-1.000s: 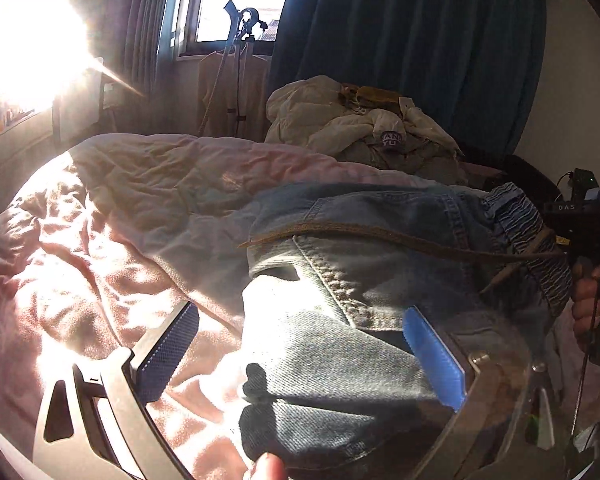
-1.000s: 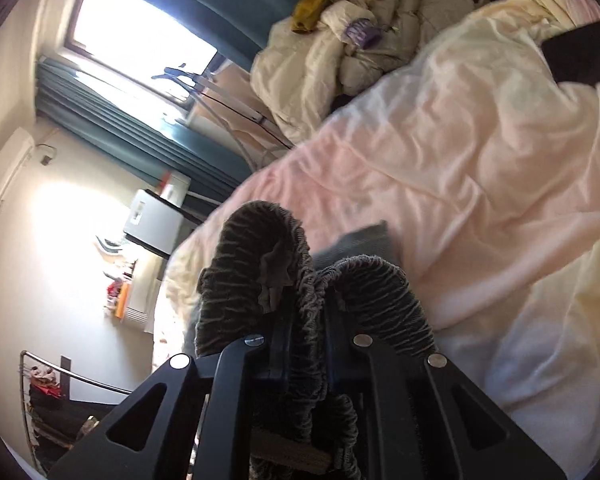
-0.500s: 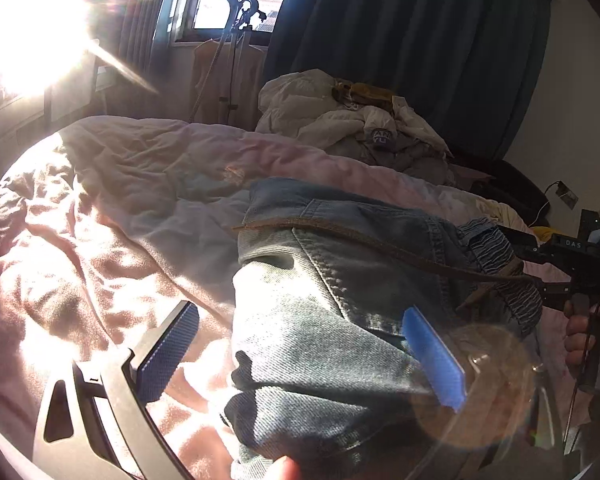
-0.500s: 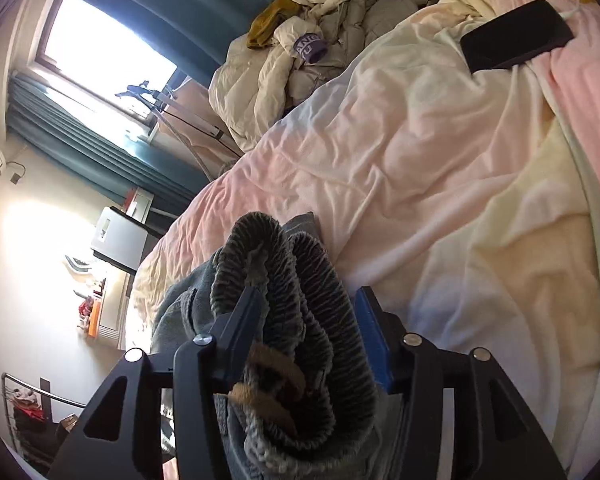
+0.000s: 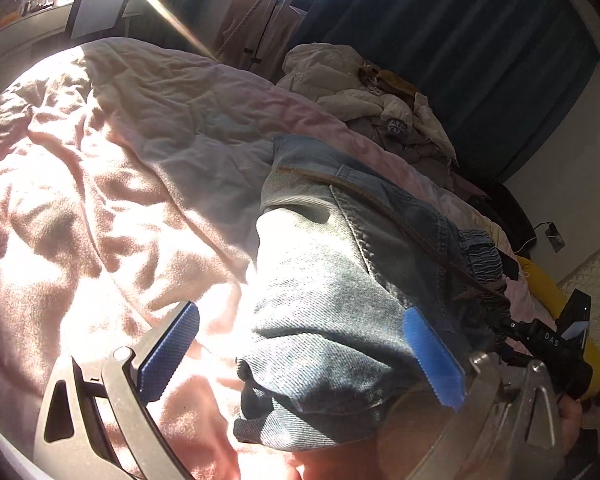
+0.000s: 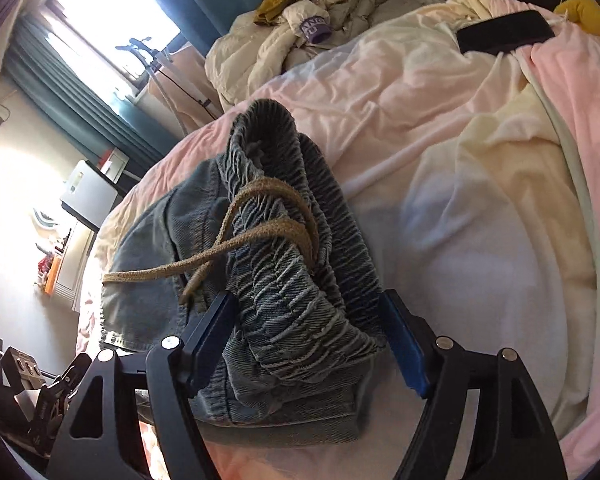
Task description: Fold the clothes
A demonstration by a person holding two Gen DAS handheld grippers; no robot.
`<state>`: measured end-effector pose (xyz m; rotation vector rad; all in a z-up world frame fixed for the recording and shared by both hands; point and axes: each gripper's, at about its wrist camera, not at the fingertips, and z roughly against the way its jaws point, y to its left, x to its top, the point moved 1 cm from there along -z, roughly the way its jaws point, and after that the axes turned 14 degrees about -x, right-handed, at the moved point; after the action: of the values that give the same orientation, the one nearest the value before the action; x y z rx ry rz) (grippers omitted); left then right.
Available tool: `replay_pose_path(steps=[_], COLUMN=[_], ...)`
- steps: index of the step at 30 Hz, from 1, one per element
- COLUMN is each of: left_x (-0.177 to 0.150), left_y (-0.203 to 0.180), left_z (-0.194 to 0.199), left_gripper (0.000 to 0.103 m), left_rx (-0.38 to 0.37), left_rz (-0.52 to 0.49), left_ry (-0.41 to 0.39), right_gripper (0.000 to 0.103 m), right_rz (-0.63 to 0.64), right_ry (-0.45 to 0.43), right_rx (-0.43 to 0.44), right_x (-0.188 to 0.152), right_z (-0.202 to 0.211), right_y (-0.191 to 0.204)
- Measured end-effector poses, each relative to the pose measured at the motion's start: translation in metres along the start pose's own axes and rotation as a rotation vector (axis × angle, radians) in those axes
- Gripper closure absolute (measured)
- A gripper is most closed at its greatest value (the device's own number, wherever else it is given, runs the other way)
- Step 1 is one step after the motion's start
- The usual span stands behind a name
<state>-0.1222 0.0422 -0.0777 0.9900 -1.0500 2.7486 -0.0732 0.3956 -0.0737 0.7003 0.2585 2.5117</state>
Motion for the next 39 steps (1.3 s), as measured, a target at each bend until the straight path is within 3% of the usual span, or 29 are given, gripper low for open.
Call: replay_pose_path(steps=[4,7,10,11,17,23,29,31,32,33,35,38,39], left_x=[-0.002,-0.003,-0.002,-0.001,0.001,0.0,0.001,0.0,0.001,0.002,0.0,-0.004,-0.005], left_y=[0.011,0.016,0.019,0.02,0.031,0.03,0.034,0.033,0.031,0.029,0.03,0.036,0.037], left_z=[-0.011,-0.014,-0.012,-0.011,-0.006,-0.002,0.02,0.024,0.023,0.02,0.014,0.009,0.007], left_gripper=[0.0,0.0,0.0,0.0,0.0,0.0,0.0,0.0,0.0,0.0,0.0,0.0,0.0], left_rx=[0.043,0.04,0.036,0.036,0.015,-0.016,-0.158,-0.189,-0.192,-0.19,-0.195,-0.211,-0.215], left_rz=[0.02,0.035,0.042,0.042,0.088,0.107,0.177,0.186,0.185,0.182,0.183,0.197,0.199], left_ry=[0.034,0.044,0.041,0.038,0.014,-0.002,-0.042,-0.049,-0.045,-0.037,-0.004,0.03,0.038], right_gripper=[0.029,0.04,0.063,0.089,0.091,0.089,0.081,0.073,0.057,0.048,0.048,0.033,0.033], right_rz=[-0.047,-0.007,0.081,0.097,-0.017,-0.157,-0.165,-0.182,-0.188,-0.189,-0.189,-0.166,-0.15], right_ry=[0.03,0.014,-0.049,-0.066,-0.079,0.017,-0.135,-0.134,-0.12,-0.083,-0.011,0.074,0.096], right_rx=[0.013,-0.01,-0.017,-0.006,0.104,0.07,0.032,0.058,0.071,0.084,0.112,0.135,0.122], right_x=[-0.003,-0.005,-0.004,-0.005,-0.008,-0.003,-0.006,-0.009,-0.013,-0.019,-0.031,-0.042,-0.042], right_z=[-0.004,0.005,0.023,0.03,0.054,0.022,0.062,0.069,0.07,0.065,0.056,0.041,0.035], right_y=[-0.009,-0.004,0.012,0.016,0.007,-0.017,-0.016,-0.021,-0.022,-0.021,-0.02,-0.013,-0.01])
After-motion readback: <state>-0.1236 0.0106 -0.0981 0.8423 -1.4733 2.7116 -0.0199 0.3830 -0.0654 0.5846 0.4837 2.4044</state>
